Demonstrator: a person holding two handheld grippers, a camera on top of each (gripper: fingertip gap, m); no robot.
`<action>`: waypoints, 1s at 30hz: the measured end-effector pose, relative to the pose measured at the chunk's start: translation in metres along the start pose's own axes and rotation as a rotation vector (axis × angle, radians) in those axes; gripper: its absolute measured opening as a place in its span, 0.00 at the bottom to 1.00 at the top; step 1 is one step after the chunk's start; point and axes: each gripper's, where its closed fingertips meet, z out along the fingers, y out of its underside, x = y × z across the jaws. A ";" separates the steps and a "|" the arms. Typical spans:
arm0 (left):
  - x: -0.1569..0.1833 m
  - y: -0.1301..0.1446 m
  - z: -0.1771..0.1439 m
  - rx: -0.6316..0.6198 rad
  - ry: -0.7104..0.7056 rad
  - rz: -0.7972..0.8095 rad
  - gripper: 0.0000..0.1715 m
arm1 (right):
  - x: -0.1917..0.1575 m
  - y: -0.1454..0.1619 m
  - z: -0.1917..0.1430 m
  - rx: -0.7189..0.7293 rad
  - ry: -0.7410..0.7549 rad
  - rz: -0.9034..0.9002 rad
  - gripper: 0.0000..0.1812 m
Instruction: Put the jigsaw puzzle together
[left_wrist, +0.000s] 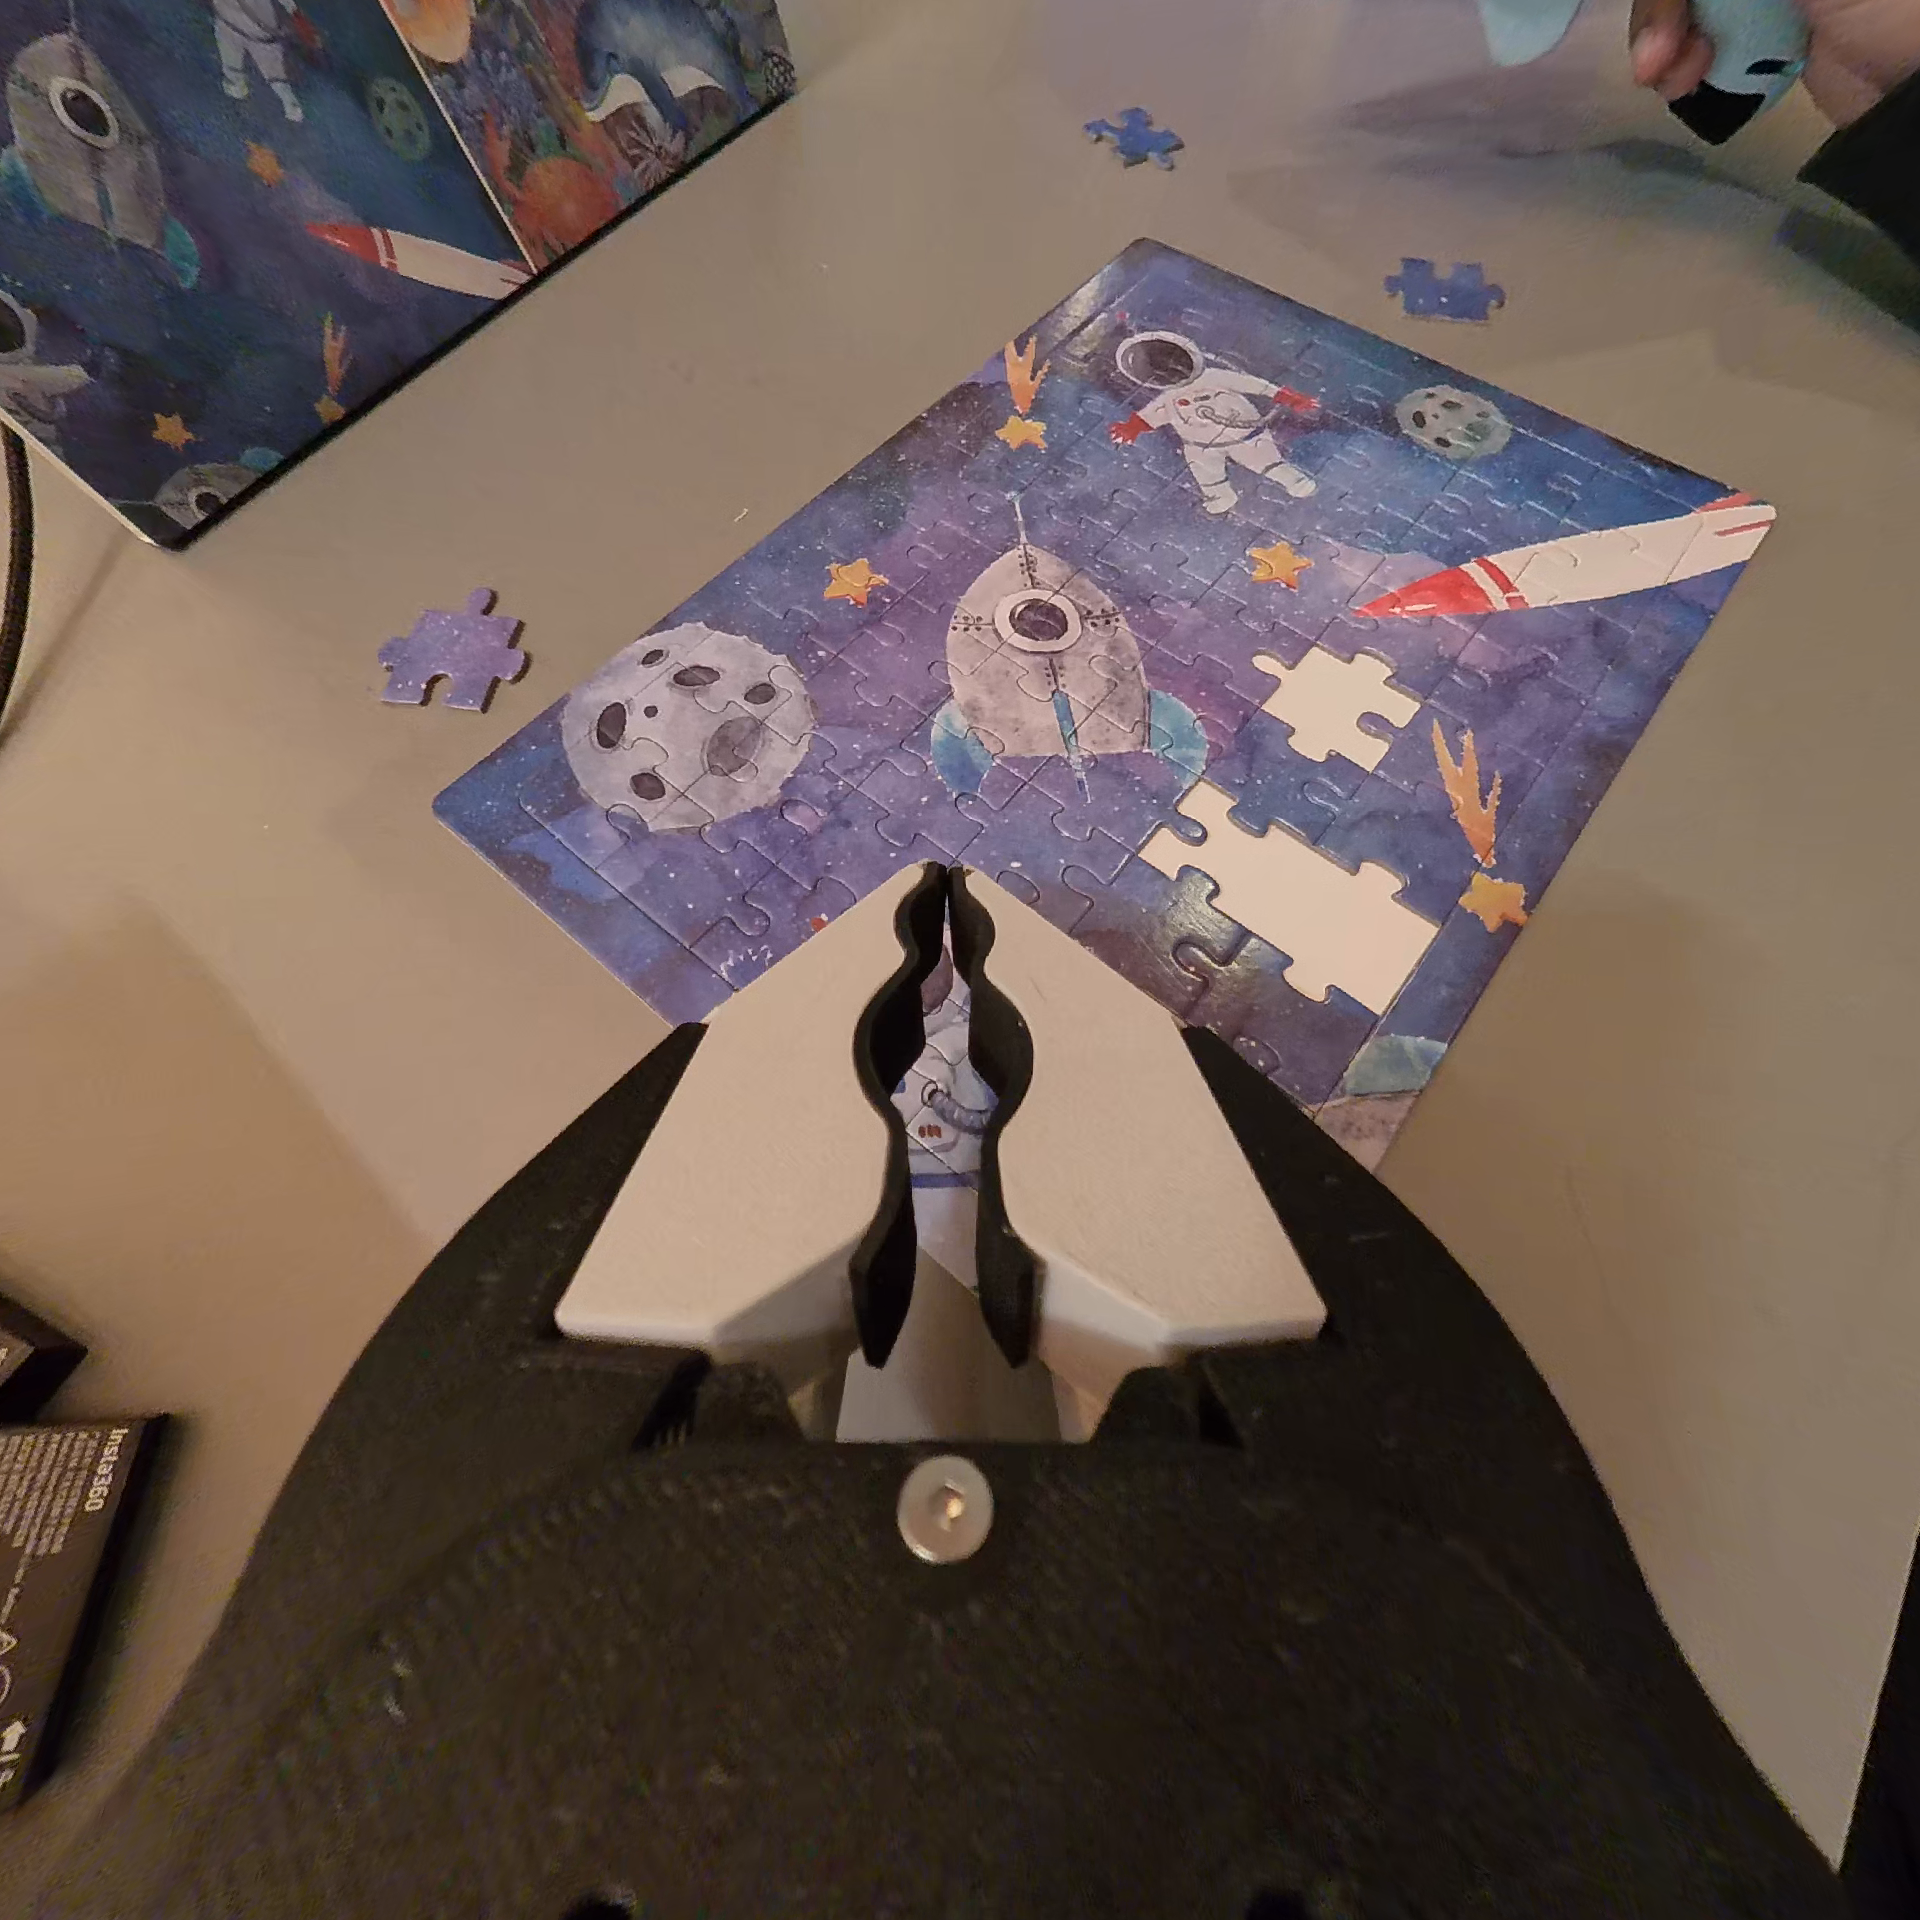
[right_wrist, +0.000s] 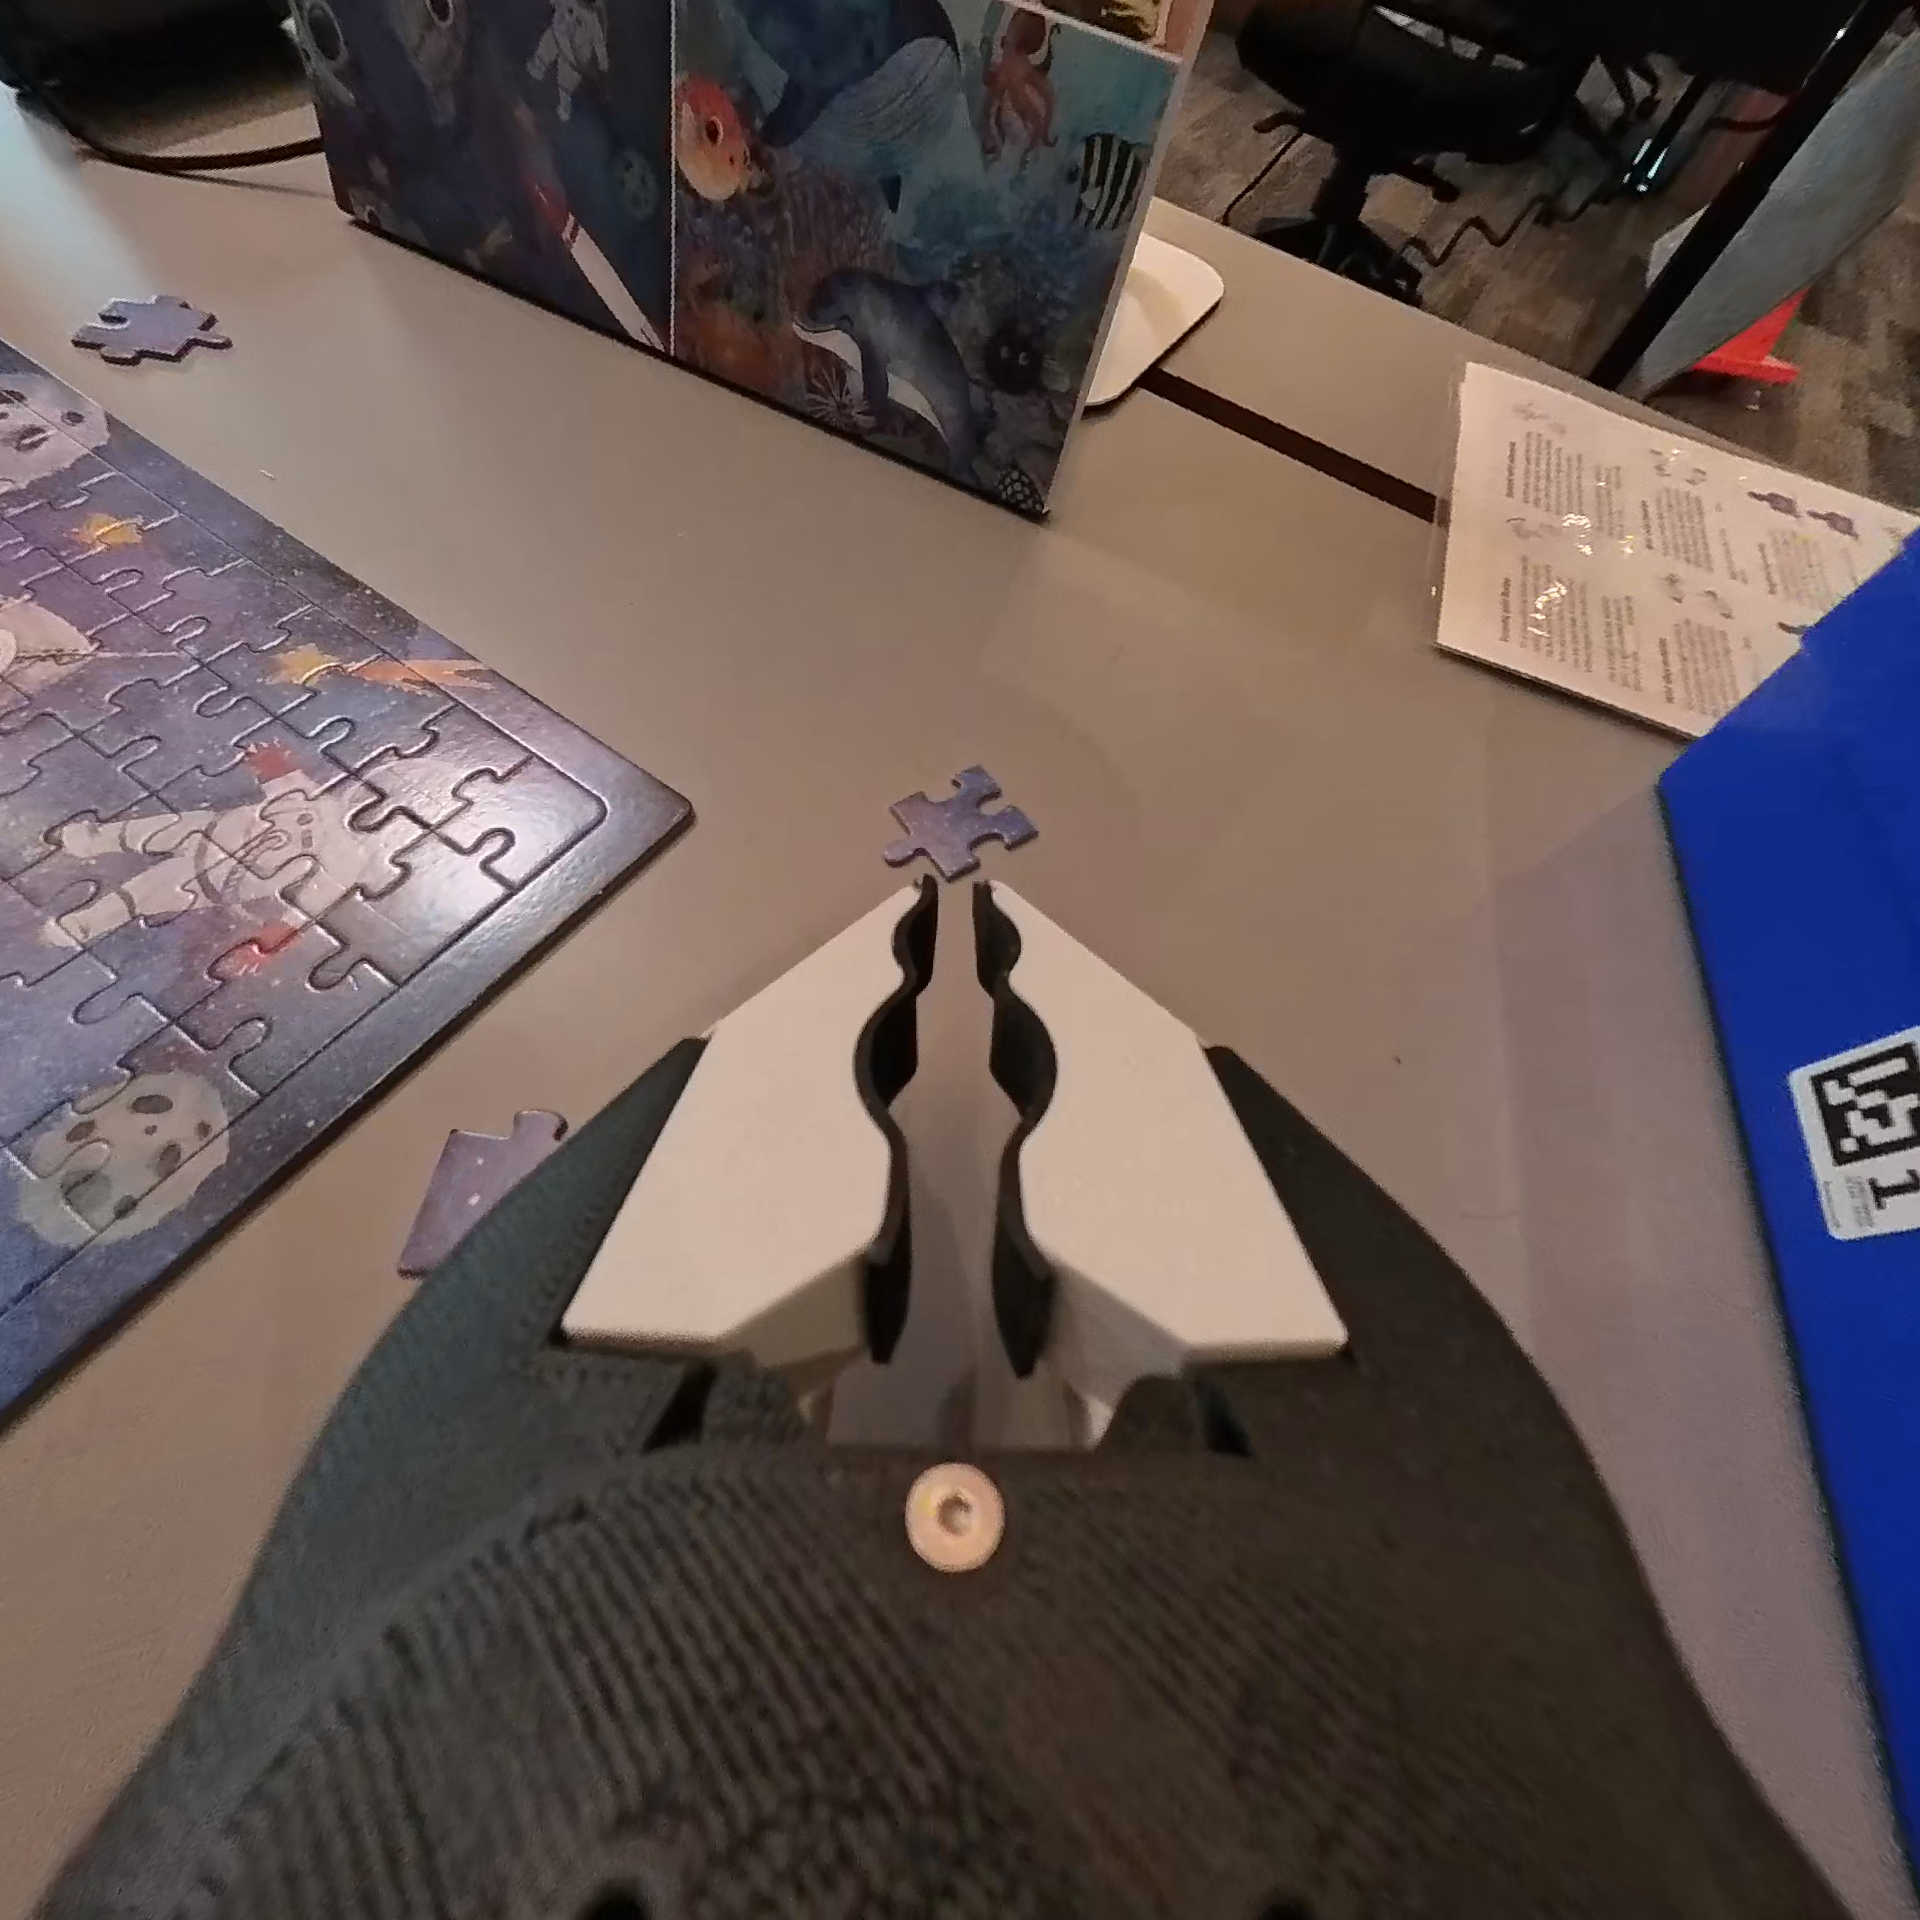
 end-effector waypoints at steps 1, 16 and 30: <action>0.000 0.000 0.000 -0.001 0.000 0.001 0.00 | 0.000 0.001 0.000 -0.006 -0.001 0.001 0.03; 0.000 0.004 0.004 -0.033 -0.003 0.005 0.00 | -0.013 0.008 0.016 -0.048 -0.059 0.033 0.08; 0.001 0.004 0.004 -0.039 0.004 0.001 0.00 | -0.012 0.017 0.059 -0.217 -0.124 0.074 0.17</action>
